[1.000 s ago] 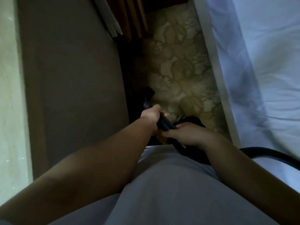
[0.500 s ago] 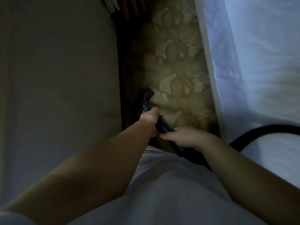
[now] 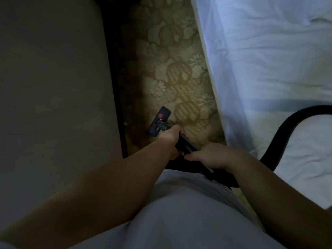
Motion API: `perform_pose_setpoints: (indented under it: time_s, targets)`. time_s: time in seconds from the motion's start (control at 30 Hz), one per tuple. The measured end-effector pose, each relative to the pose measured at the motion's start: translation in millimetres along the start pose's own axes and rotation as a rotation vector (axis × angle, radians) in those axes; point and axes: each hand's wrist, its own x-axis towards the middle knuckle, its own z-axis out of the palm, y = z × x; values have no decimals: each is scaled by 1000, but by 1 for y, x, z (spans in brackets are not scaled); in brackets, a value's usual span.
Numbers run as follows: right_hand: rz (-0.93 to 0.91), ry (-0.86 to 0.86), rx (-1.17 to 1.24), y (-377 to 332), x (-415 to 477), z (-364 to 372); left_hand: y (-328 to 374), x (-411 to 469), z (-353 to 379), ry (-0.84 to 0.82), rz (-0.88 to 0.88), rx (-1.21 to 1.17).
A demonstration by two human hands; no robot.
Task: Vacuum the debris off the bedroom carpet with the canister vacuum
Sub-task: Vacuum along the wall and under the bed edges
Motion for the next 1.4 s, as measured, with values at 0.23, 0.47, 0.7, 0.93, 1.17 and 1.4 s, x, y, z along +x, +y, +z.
perform_pose_setpoints:
  time_s: [0.23,0.47,0.7,0.93,1.17,1.4]
  targets:
    - [-11,117,-30,11,-17,4,-19,-12,2,-89,80,-100]
    - [5,193,50,21,-28,6,-12,-20,19,-173,157,45]
    - [52,285,209,-3,-2,2,34,-5,39,-111,200,215]
    - [88,279,376,-74,24,4,106,16,20,-69,172,309]
    - [64,289,350,-163,33,-2,184,16,-23,-122,172,347]
    - [-5,198,534,-247,74,8,261,11,-88,-49,298,286]
